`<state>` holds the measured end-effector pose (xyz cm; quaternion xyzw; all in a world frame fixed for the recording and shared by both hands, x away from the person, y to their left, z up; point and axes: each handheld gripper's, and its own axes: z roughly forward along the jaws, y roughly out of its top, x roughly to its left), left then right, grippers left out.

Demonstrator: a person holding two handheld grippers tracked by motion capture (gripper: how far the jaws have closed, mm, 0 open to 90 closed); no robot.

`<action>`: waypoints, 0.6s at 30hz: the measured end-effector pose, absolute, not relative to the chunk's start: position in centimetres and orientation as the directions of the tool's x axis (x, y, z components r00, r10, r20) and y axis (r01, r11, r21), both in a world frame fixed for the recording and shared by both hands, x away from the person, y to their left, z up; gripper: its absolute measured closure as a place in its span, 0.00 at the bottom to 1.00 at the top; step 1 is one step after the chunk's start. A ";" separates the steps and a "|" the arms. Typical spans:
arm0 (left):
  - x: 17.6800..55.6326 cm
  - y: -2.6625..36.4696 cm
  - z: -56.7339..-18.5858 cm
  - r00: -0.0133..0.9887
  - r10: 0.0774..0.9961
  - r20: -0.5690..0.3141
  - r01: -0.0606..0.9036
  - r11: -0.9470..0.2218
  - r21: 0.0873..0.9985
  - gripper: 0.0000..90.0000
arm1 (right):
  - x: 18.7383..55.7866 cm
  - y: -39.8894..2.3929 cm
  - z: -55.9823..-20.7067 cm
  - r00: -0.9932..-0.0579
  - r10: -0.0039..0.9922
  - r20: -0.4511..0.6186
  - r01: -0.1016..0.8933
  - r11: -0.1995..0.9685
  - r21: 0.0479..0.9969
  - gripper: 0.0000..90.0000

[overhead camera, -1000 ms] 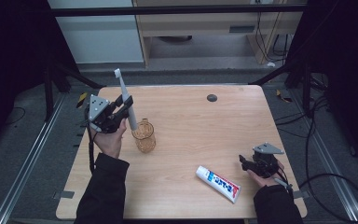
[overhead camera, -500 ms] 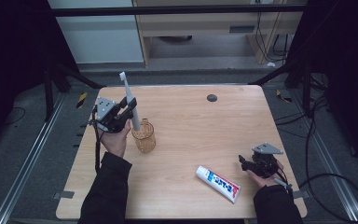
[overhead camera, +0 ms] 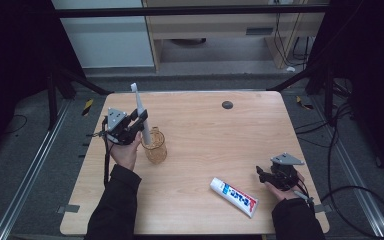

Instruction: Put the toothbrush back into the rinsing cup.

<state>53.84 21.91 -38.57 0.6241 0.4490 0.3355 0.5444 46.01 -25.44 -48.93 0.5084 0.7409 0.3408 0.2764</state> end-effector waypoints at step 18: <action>52.6 21.3 -40.6 0.414 0.910 -0.032 0.241 -0.076 0.968 0.74 | 46.1 -25.4 -49.1 -0.330 0.942 -0.067 0.568 0.255 0.782 0.37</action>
